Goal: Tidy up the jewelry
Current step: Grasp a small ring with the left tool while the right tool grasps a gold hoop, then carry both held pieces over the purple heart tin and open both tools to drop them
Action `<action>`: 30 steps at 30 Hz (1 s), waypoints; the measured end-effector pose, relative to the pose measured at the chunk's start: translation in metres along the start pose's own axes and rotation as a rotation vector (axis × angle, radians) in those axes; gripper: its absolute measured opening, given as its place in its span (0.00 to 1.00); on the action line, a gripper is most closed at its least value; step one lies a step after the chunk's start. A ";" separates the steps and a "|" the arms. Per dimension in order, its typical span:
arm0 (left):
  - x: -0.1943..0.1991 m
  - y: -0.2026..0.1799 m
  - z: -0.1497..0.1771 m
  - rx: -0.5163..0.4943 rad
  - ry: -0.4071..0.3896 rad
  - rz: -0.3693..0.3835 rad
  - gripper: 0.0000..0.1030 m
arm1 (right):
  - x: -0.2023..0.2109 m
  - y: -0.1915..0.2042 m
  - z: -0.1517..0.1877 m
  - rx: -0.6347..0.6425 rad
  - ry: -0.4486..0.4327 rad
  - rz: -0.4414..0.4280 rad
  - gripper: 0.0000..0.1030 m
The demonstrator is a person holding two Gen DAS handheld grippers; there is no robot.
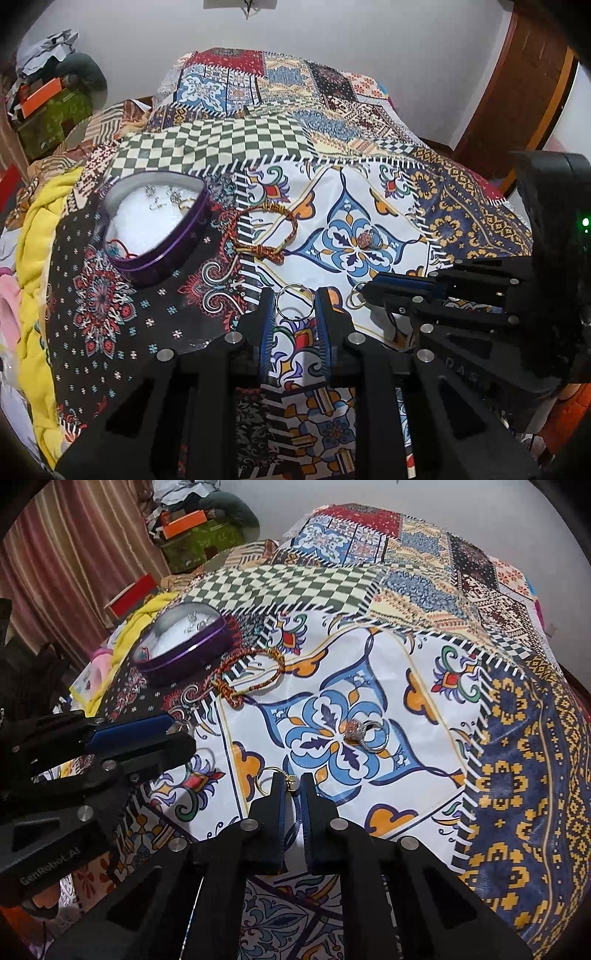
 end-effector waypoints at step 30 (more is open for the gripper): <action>0.079 0.059 -0.060 0.054 -0.265 -0.131 0.20 | 0.065 0.042 -0.103 0.071 -0.325 -0.056 0.07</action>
Point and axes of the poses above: each gripper's, at about its wrist camera, not at the fingertips, and x roughly against the way its jaws point, y to its left, z to its underside, the point moved 2 cm from there along -x, roughly the way its jaws point, and after that the axes turned 10 degrees about -y, right-handed, at the moved point
